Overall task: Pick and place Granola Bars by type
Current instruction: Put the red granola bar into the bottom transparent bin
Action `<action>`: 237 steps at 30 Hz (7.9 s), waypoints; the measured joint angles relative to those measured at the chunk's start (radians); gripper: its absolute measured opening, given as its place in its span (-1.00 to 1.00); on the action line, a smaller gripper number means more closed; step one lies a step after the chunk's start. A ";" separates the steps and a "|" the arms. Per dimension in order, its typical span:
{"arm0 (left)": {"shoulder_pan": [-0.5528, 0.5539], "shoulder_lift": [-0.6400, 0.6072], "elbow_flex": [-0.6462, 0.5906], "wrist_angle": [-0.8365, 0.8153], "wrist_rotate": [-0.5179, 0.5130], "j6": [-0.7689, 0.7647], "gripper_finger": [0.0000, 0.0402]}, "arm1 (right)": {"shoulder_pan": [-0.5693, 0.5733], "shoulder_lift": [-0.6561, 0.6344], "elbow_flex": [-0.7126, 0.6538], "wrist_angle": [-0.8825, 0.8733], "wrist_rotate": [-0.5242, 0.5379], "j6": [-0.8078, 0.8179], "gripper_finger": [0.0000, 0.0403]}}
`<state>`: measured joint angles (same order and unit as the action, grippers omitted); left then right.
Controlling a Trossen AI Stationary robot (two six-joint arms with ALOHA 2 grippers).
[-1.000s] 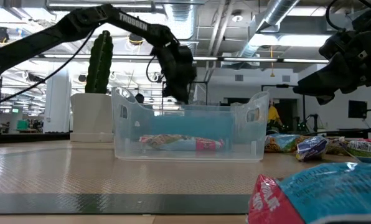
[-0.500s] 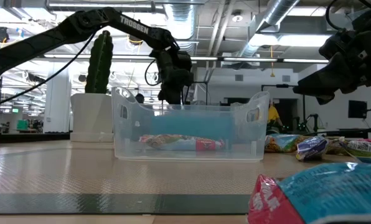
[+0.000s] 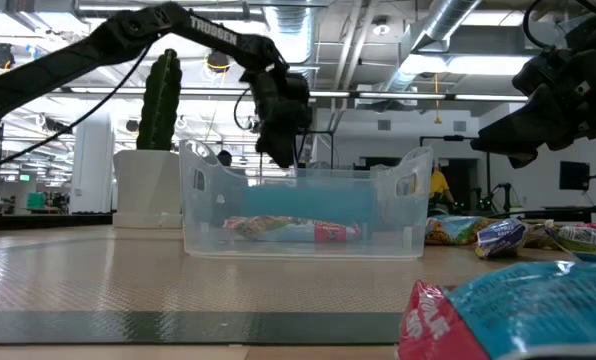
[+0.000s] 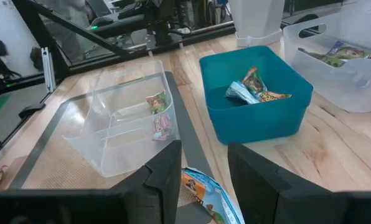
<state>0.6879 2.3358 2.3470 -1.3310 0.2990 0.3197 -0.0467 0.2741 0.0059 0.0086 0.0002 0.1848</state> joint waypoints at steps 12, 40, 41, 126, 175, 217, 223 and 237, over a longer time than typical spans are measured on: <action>-0.123 -0.191 0.000 -0.103 0.014 0.032 -0.24 | 0.000 0.000 0.000 0.000 0.000 0.000 -0.38; -0.620 -0.329 -0.227 0.015 0.007 -0.150 -0.24 | 0.000 0.000 0.000 0.000 0.000 0.000 -0.38; -0.628 -0.331 -0.261 0.049 -0.002 -0.162 -0.24 | 0.000 0.000 0.000 0.000 0.000 0.000 -0.38; -0.794 -2.167 -2.283 1.398 -0.359 -0.349 -0.24 | 0.000 0.000 0.000 0.000 0.000 0.000 -0.38; -0.768 -2.297 -2.338 1.380 -0.415 -0.274 -0.24 | 0.000 0.000 0.000 0.000 0.000 0.000 -0.38; -0.768 -2.297 -2.339 1.379 -0.415 -0.275 -0.24 | 0.507 0.857 0.684 -0.208 0.052 0.207 -0.09; -0.768 -2.297 -2.339 1.379 -0.415 -0.275 -0.24 | 0.589 1.065 0.822 -0.219 0.053 0.208 0.22; -0.768 -2.297 -2.339 1.379 -0.415 -0.275 -0.24 | 0.721 1.435 1.150 -0.490 0.058 0.207 0.29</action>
<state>-0.0803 0.0391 0.0082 0.0483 -0.1158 0.0452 0.6740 1.7091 1.1556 -0.4814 0.0582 0.3920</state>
